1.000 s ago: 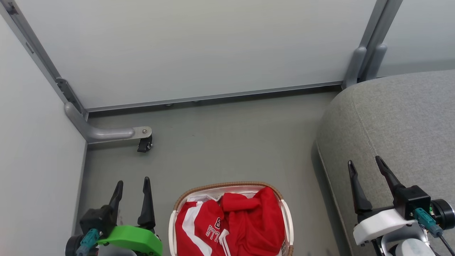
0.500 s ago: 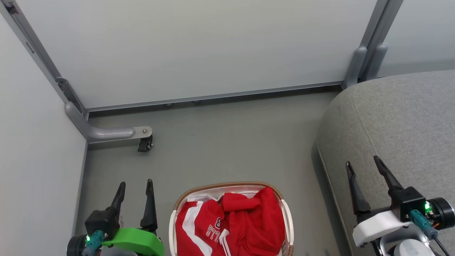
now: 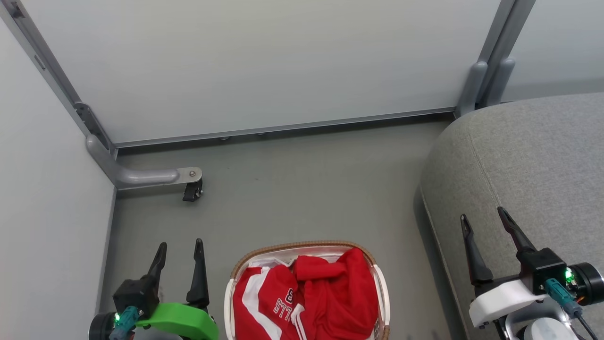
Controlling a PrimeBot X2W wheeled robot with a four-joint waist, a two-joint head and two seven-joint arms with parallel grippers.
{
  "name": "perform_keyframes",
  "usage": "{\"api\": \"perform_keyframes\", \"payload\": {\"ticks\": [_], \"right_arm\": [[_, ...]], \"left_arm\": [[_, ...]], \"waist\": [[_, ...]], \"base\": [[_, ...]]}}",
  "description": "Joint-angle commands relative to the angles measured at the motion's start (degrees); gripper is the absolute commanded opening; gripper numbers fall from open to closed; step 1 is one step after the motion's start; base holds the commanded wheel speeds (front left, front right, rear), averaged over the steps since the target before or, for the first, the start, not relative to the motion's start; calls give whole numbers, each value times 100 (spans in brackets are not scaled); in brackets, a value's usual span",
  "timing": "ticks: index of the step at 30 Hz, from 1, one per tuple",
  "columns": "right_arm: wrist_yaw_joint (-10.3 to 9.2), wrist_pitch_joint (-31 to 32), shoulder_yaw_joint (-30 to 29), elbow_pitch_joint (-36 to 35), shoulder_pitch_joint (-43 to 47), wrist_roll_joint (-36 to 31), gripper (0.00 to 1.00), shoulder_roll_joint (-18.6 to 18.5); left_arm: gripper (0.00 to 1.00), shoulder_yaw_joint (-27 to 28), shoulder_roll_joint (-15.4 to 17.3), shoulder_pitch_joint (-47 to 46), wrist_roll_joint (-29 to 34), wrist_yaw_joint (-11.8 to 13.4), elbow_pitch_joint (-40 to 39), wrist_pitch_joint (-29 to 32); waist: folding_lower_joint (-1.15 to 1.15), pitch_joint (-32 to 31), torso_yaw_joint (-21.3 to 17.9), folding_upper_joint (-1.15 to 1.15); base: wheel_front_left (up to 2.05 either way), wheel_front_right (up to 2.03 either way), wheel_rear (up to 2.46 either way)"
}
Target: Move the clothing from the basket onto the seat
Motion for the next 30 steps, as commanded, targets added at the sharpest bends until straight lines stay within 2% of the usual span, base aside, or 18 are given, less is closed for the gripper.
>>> {"api": "perform_keyframes", "payload": {"ticks": [1, 7, 13, 21, 30], "right_arm": [[-2, -28, -22, -4, 96, -29, 100, -34], [-2, -28, -25, -51, 78, -45, 100, -33], [-2, -28, -18, -121, -90, -84, 100, -33], [-3, -28, 67, -216, -467, -80, 100, -33], [-3, -28, 170, -390, -1155, 51, 100, -29]], "left_arm": [[100, -10, 38, 58, 22, -4, 11, -6], [100, -100, 37, -84, 102, -27, 53, -6], [100, -308, 37, -458, 362, -84, 295, -6], [100, -574, 36, -1238, 596, -109, 1169, -6], [100, -931, 57, -2300, 1045, -158, 2466, -6]], "waist": [[0, 2, -1, 0], [0, 95, -24, 0], [0, 444, -87, 0], [0, 1249, -293, 0], [0, 2492, -613, 0]], "base": [[0, 0, 0], [0, 0, 0], [0, 0, 0], [0, 0, 0], [0, 0, 0]]}}
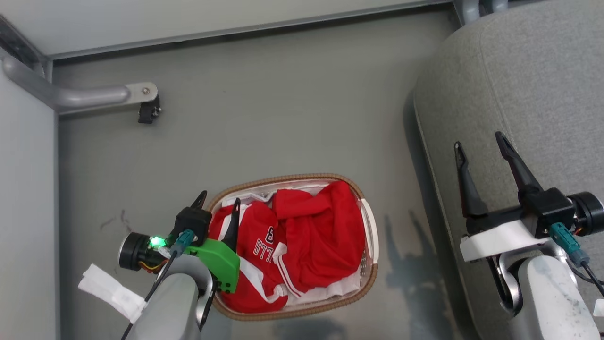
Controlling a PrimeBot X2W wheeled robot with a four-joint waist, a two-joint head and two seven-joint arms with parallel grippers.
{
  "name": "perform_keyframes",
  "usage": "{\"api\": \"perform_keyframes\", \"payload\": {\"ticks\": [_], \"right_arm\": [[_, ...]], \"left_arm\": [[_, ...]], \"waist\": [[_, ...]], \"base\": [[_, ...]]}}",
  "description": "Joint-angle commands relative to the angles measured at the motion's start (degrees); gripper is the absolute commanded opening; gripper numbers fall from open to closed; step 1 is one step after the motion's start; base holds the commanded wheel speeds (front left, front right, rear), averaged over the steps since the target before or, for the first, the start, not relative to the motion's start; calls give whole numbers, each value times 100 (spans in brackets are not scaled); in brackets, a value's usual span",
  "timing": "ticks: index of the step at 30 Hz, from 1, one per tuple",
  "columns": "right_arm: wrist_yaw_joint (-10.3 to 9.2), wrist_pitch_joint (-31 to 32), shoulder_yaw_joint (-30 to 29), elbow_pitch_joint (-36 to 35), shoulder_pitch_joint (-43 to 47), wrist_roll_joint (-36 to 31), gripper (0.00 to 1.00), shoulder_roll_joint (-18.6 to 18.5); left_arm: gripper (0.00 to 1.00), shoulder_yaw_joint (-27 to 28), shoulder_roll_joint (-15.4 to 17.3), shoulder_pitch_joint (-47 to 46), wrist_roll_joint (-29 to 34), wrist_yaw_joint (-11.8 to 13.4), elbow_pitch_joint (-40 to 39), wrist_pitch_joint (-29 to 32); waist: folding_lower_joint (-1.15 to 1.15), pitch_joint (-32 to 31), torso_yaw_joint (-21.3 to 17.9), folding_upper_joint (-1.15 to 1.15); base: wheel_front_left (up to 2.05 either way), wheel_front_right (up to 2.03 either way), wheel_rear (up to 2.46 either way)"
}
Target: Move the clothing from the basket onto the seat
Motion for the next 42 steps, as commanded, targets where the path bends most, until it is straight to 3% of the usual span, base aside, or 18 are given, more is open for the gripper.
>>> {"api": "perform_keyframes", "payload": {"ticks": [1, 17, 30, 38, 39, 40, 42], "right_arm": [[-4, -27, 23, -46, -161, 54, 100, -23], [-5, -28, 307, -266, -779, 522, 100, -20], [-5, -28, 436, -337, -925, 894, 100, -20], [-5, -28, 514, -307, -898, 1013, 100, -20], [-5, -28, 511, -301, -899, 1016, 100, -20], [-5, -28, 505, -297, -901, 1023, 100, -20], [-5, -28, 495, -293, -911, 1027, 100, -20]], "left_arm": [[100, -55, 64, -260, 111, -27, 204, -5], [100, -782, 354, -1943, 635, -143, 2392, 54], [100, -985, 699, -2627, 763, 47, 2825, 374], [100, -1021, 759, -2656, 656, 61, 2936, 958], [79, -1015, 742, -2623, 633, 51, 2944, 1071], [48, -1016, 722, -2582, 608, 38, 2952, 1183], [12, -1019, 697, -2531, 573, 29, 2956, 1350]], "waist": [[-1, 870, -320, 0], [-1, 2208, -844, 0], [-1, 2721, -1175, 0], [-1, 2793, -1267, 0], [-1, 2789, -1267, 0], [-1, 2782, -1264, 0], [-1, 2766, -1257, 0]], "base": [[0, 0, 0], [0, 0, 0], [0, 0, 0], [0, 0, 0], [0, 0, 0], [0, 0, 0], [0, 0, 0]]}}
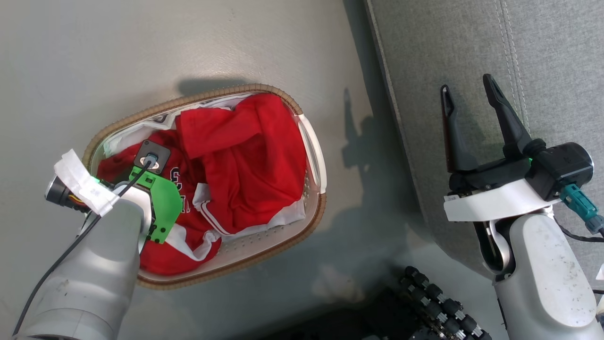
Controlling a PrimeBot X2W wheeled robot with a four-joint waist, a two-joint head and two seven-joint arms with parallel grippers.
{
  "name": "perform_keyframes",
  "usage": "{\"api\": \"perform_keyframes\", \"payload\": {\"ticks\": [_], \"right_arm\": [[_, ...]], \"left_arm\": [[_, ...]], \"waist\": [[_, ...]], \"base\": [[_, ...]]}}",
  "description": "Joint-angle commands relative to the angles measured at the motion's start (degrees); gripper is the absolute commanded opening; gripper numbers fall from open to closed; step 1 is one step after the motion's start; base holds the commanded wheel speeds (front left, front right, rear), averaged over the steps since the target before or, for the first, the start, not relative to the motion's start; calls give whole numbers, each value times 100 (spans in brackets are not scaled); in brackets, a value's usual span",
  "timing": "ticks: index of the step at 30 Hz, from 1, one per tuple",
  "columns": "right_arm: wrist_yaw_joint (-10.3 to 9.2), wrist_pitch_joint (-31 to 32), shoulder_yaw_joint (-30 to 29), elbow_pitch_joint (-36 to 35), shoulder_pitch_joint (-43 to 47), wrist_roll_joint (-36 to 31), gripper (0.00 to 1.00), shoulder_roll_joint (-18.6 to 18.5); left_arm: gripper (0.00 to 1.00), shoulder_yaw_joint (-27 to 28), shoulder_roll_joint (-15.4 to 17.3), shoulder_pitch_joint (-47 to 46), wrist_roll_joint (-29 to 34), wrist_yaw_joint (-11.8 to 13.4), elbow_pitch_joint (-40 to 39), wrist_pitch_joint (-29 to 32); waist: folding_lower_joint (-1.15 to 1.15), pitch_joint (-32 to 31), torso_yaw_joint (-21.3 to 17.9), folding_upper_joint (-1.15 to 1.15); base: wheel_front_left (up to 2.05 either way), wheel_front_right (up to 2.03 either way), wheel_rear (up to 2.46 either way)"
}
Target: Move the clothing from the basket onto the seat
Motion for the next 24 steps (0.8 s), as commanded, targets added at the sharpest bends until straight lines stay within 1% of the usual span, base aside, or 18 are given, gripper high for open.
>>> {"api": "perform_keyframes", "payload": {"ticks": [1, 5, 13, 17, 24], "right_arm": [[-6, -28, -16, 11, -48, 24, 100, -17], [-6, -28, -14, 13, -58, 22, 100, -17], [-5, -28, -72, 101, 13, -85, 100, -18], [-6, -28, -140, 143, 89, -198, 100, -18], [-6, -28, -266, 228, 333, -492, 100, -20]], "left_arm": [[0, -9, 0, 86, -31, -17, 14, 87], [0, -41, -43, 103, -65, -12, 19, 176], [0, -5, -181, 226, -249, 14, 23, 10], [0, -42, -294, 329, -302, -49, 22, -143], [0, -119, -507, 480, -511, -174, -7, -531]], "waist": [[0, -15, 12, 0], [0, -53, 39, 0], [0, -336, 156, 0], [0, -639, 289, 0], [0, -1406, 667, 0]], "base": [[0, 0, 0], [0, 0, 0], [0, 0, 0], [0, 0, 0], [0, 0, 0]]}}
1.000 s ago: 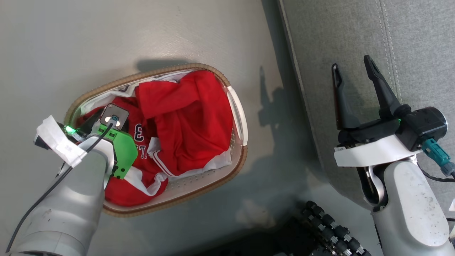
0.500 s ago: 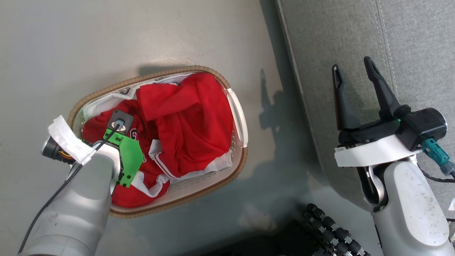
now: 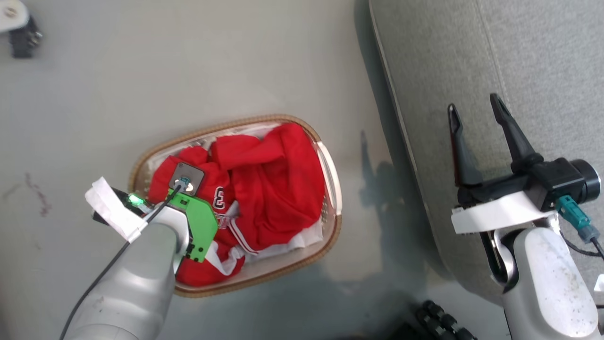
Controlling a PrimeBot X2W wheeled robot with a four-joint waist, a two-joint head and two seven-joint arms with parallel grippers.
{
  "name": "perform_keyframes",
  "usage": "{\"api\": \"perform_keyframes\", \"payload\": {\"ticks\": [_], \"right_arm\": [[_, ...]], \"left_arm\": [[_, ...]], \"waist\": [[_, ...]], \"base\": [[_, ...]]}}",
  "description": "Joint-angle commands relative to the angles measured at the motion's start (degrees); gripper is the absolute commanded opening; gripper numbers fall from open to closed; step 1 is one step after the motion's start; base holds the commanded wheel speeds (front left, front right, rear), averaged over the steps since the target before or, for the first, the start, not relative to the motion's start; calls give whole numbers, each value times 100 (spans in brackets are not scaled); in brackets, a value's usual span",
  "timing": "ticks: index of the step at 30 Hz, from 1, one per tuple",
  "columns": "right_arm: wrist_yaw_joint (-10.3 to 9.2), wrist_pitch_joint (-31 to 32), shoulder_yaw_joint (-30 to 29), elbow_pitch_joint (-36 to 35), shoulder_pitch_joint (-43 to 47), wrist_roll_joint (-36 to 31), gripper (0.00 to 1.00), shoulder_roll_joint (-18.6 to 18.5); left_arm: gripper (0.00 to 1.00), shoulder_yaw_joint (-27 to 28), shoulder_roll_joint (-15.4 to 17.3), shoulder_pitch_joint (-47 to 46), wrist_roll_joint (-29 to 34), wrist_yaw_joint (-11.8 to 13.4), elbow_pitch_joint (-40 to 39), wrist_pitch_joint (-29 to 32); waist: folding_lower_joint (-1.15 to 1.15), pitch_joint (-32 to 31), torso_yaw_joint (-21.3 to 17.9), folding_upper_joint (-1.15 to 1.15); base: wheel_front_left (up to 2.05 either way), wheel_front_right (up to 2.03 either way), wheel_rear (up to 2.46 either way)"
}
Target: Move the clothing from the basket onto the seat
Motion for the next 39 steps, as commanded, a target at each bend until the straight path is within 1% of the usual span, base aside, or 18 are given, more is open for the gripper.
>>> {"api": "perform_keyframes", "payload": {"ticks": [1, 7, 12, 16, 19, 22, 25, 31, 35, 39], "right_arm": [[-6, -28, -37, 38, 128, -96, 100, -24], [-6, -28, -117, 90, 434, -353, 100, -26], [-6, -28, -128, 143, 719, -509, 100, -26], [-6, -28, -92, 174, 943, -574, 100, -26], [-6, -28, -69, 216, 1113, -600, 100, -25], [-6, -28, -40, 239, 1274, -631, 100, -25], [-6, -28, -22, 251, 1415, -636, 100, -24], [-6, -28, 21, 232, 1558, -623, 100, -24], [-6, -28, 100, 206, 1528, -607, 100, -24], [-6, -28, 197, 198, 1488, -606, 100, -24]], "left_arm": [[0, -17, -35, 113, -92, -30, -29, -107], [0, -145, -131, 204, -334, -81, -209, -494], [0, -599, -167, 349, -656, -87, -592, -686], [0, -1094, -143, 373, -1062, -88, -1161, -798], [0, -1394, 142, 240, -1357, -84, -1586, -826], [0, -1631, 314, 122, -1616, -82, -2015, -844], [0, -1857, 576, -47, -1840, -82, -2445, -840], [0, -2116, 986, -546, -2060, -83, -3120, -841], [0, -2117, 1140, -918, -2112, -83, -3375, -805], [0, -2138, 1150, -1227, -2099, -82, -3526, -740]], "waist": [[0, -588, 366, 0], [0, -1373, 699, 0], [0, -2045, 899, 0], [0, -2509, 976, 0], [0, -2829, 1007, 0], [0, -3115, 1020, 0], [0, -3374, 1015, 0], [0, -3721, 969, 0], [0, -3797, 931, 0], [0, -3845, 914, 0]], "base": [[0, 0, 0], [0, 0, 0], [0, 0, 0], [0, 0, 0], [0, 0, 0], [0, 0, 0], [0, 0, 0], [0, 0, 0], [0, 0, 0], [0, 0, 0]]}}
